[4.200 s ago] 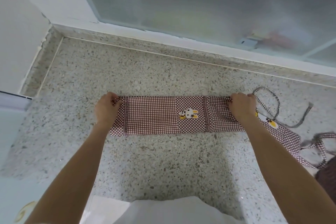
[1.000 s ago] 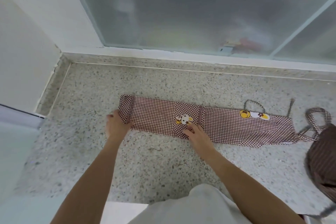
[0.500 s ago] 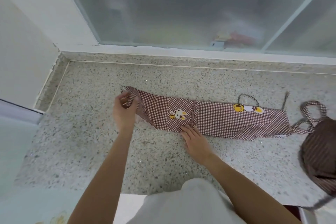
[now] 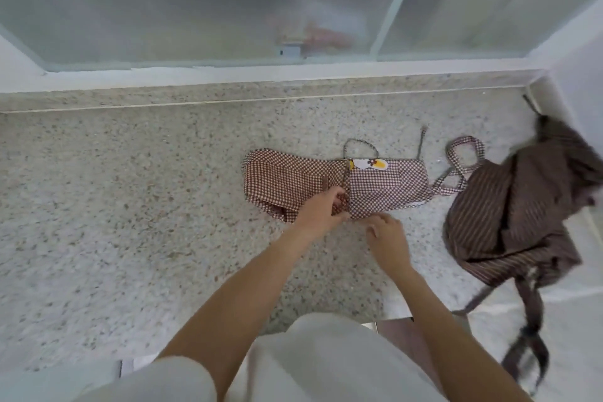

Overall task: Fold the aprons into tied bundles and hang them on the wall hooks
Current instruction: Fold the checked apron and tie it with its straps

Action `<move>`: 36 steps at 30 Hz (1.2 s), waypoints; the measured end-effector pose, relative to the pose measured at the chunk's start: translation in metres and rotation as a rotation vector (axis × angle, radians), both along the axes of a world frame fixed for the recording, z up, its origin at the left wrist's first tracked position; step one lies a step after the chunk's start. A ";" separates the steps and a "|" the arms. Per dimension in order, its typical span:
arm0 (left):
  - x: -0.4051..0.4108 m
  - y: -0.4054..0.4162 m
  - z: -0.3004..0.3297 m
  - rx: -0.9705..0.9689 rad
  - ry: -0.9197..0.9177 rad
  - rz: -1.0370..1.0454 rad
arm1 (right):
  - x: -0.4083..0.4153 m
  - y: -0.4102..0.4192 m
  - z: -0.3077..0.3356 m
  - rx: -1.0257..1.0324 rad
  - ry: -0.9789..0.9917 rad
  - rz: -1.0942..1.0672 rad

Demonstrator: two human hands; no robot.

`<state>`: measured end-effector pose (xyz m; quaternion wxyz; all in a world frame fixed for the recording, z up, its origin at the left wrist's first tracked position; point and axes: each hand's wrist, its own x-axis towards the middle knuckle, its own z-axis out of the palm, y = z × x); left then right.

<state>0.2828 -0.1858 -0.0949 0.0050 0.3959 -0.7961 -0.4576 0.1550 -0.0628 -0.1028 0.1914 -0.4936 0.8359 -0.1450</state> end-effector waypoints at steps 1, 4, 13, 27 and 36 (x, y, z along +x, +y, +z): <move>0.004 0.001 -0.008 0.004 -0.069 -0.049 | -0.010 -0.003 0.005 -0.004 -0.026 -0.037; 0.036 0.004 -0.016 -0.249 -0.005 0.089 | -0.023 -0.020 0.009 0.026 -0.096 -0.063; 0.129 0.004 -0.012 -0.453 -0.005 0.761 | 0.001 -0.085 -0.012 0.229 0.043 -0.099; 0.077 0.002 -0.022 -0.140 0.050 0.808 | -0.020 -0.088 -0.009 -0.026 -0.090 -0.159; 0.082 -0.002 -0.042 -0.392 -0.052 0.170 | -0.111 -0.020 -0.001 0.054 -0.124 -0.590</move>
